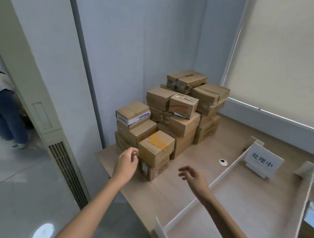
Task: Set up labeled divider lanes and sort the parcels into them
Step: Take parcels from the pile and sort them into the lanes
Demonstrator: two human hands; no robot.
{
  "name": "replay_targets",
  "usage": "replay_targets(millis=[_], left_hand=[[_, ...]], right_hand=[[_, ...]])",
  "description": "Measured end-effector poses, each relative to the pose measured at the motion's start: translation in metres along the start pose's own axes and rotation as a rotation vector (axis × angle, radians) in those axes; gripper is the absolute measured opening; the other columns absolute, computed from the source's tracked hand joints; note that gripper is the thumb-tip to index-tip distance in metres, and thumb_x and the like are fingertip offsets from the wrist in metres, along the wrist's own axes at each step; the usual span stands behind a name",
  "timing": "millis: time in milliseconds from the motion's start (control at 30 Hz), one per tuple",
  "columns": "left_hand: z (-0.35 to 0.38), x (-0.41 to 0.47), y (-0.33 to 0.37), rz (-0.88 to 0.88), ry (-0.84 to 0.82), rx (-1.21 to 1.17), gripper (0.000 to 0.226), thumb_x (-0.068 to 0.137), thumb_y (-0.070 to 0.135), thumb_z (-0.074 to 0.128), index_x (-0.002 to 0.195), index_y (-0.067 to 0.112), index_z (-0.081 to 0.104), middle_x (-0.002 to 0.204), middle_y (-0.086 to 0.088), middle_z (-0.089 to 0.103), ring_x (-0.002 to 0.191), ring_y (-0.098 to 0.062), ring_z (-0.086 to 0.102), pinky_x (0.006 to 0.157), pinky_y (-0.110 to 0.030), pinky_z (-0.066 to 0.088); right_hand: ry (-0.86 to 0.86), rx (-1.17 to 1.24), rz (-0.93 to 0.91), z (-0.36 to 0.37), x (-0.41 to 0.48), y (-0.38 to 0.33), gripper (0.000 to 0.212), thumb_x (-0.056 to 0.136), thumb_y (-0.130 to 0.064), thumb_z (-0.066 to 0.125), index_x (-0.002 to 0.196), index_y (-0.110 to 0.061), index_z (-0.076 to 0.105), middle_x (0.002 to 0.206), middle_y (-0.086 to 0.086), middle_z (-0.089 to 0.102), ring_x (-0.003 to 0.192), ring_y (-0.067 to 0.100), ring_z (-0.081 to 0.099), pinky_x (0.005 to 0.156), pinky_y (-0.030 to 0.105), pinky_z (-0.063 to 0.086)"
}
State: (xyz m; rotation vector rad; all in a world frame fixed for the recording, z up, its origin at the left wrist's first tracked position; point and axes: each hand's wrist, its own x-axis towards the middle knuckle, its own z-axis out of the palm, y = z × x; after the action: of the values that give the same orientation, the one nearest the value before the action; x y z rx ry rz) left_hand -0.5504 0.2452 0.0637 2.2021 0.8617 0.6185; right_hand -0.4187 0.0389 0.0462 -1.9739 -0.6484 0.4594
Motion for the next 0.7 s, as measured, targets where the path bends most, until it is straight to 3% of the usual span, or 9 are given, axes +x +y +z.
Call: replay_targets(millis=[100,200,267,367,433,500,600,700], left_hand=[[0.012,0.061,-0.019,0.003,-0.127,-0.075,0.033,0.097,0.015,0.047,0.129,0.016,0.049,0.132,-0.004,0.051,0.12,-0.016,0.048,0.089,-0.02,0.04],[0.026,0.113,-0.038,-0.02,-0.287,-0.089,0.043,0.097,0.015,0.047,0.14,0.015,0.039,0.144,-0.007,0.041,0.131,-0.02,0.041,0.101,-0.03,0.039],[0.035,0.14,-0.05,-0.052,-0.41,-0.073,0.052,0.097,0.018,0.046,0.146,0.015,0.028,0.151,-0.007,0.03,0.138,-0.023,0.032,0.108,-0.035,0.035],[0.048,0.171,-0.063,-0.105,-0.556,-0.036,0.058,0.098,0.02,0.045,0.149,0.013,0.018,0.155,-0.008,0.021,0.141,-0.025,0.025,0.111,-0.038,0.03],[0.055,0.183,-0.07,-0.135,-0.621,-0.038,0.06,0.098,0.022,0.045,0.15,0.013,0.016,0.156,-0.009,0.018,0.142,-0.026,0.024,0.111,-0.038,0.03],[0.061,0.191,-0.075,-0.155,-0.653,-0.058,0.059,0.098,0.024,0.045,0.15,0.013,0.018,0.156,-0.01,0.015,0.141,-0.028,0.025,0.11,-0.039,0.031],[0.065,0.197,-0.083,-0.165,-0.643,-0.1,0.044,0.098,0.024,0.045,0.139,0.013,0.036,0.147,-0.011,0.028,0.13,-0.026,0.04,0.101,-0.033,0.04],[0.063,0.196,-0.086,-0.145,-0.629,-0.191,0.009,0.098,0.023,0.045,0.104,0.016,0.046,0.12,-0.01,0.049,0.103,-0.016,0.051,0.077,-0.022,0.043]], right_hand=[[0.09,0.036,0.062,0.03,0.04,-0.009,0.024,0.096,-0.004,0.041,0.102,-0.01,0.063,0.096,0.006,0.065,0.079,0.008,0.059,0.059,0.006,0.044],[0.16,0.055,0.184,0.063,0.076,-0.015,0.026,0.096,-0.006,0.04,0.11,-0.008,0.062,0.105,0.009,0.063,0.083,0.012,0.058,0.055,0.006,0.042],[0.176,0.094,0.271,0.086,0.098,-0.02,0.027,0.098,-0.012,0.04,0.12,-0.009,0.057,0.118,0.009,0.06,0.093,0.015,0.057,0.067,0.013,0.046],[0.187,0.203,0.413,0.115,0.128,-0.032,0.037,0.1,-0.025,0.041,0.135,-0.012,0.043,0.136,0.009,0.049,0.113,0.021,0.05,0.092,0.033,0.046],[0.186,0.278,0.499,0.133,0.146,-0.036,0.047,0.1,-0.033,0.041,0.143,-0.016,0.033,0.145,0.008,0.04,0.128,0.026,0.043,0.096,0.039,0.043],[0.2,0.334,0.546,0.149,0.161,-0.037,0.051,0.099,-0.037,0.042,0.145,-0.021,0.026,0.148,0.005,0.036,0.132,0.028,0.039,0.092,0.04,0.044],[0.313,0.385,0.567,0.164,0.173,-0.031,0.05,0.097,-0.037,0.046,0.141,-0.02,0.027,0.141,0.007,0.041,0.122,0.025,0.045,0.09,0.038,0.045],[0.431,0.413,0.606,0.168,0.173,-0.023,0.039,0.096,-0.033,0.05,0.129,-0.019,0.035,0.132,0.009,0.047,0.11,0.023,0.05,0.093,0.041,0.051]])
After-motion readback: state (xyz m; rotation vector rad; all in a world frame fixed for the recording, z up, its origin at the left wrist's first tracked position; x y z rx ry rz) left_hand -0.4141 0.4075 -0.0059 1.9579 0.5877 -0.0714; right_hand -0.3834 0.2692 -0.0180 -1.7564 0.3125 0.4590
